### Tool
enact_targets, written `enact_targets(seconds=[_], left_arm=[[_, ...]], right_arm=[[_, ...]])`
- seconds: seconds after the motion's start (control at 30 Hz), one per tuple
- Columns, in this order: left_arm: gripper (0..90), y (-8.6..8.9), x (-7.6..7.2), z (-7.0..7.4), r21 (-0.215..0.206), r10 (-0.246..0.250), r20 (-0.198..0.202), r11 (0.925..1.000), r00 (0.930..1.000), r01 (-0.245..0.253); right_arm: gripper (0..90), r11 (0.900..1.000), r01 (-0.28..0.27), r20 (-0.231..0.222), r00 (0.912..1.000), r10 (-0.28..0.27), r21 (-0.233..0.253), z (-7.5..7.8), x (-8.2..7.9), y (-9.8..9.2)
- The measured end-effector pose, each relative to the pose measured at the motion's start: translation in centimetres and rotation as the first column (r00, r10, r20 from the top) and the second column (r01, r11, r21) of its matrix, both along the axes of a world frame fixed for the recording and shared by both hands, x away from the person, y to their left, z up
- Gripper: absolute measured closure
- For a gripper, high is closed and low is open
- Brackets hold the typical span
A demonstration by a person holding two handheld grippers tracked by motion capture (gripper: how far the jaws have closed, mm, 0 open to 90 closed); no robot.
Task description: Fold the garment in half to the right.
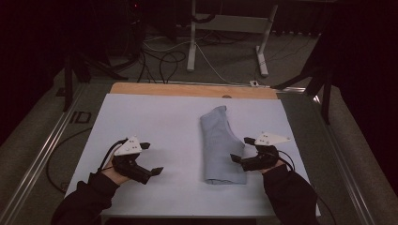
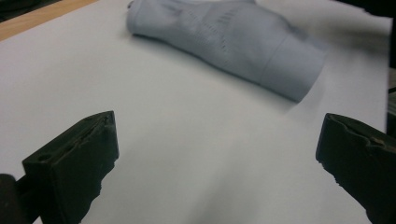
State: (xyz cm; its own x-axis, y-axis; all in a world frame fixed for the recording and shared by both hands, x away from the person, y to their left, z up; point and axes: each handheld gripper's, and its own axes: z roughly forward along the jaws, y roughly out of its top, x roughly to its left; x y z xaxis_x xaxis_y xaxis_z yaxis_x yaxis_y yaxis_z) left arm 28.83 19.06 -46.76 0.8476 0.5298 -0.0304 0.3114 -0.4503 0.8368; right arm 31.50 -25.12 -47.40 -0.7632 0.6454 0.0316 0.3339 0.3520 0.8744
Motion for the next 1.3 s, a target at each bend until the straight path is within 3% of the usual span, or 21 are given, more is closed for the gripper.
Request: enact_targets(seconds=[0.27,0.47,0.57,0.83,1.07,1.3], left_arm=[[0.0,2.4,-0.9,-1.5,0.000,0.023,-0.026,0.9997,0.9994,-0.023],[0.0,4.0,-1.6,-2.4,-0.017,0.052,-0.034,0.9985,0.9981,-0.052],[0.0,5.1,-2.1,-3.2,-0.002,0.079,-0.032,0.9969,0.9964,-0.079],[0.0,6.9,-3.4,-4.5,-0.013,0.100,-0.051,0.9948,0.9937,-0.101],[0.0,7.7,-4.0,-5.4,0.000,0.119,-0.070,0.9929,0.9904,-0.119],[0.0,8.3,-4.5,-5.9,-0.021,0.135,-0.067,0.9904,0.9886,-0.137]], right_arm=[[10.8,0.999,0.042,-0.003,0.9991,-0.041,0.028,-1.4,-1.6,-1.9],[10.8,0.998,0.061,-0.013,0.9981,-0.061,0.000,-2.7,-2.4,-2.4],[10.7,0.998,0.061,-0.012,0.9981,-0.061,-0.008,-3.3,-3.0,-2.7],[10.7,0.997,0.072,-0.012,0.9974,-0.072,0.000,-4.1,-4.2,-3.2],[10.5,0.995,0.103,-0.025,0.9944,-0.103,0.007,-4.6,-4.8,-3.6],[10.5,0.992,0.125,-0.012,0.9922,-0.124,0.019,-4.9,-5.4,-3.6]])
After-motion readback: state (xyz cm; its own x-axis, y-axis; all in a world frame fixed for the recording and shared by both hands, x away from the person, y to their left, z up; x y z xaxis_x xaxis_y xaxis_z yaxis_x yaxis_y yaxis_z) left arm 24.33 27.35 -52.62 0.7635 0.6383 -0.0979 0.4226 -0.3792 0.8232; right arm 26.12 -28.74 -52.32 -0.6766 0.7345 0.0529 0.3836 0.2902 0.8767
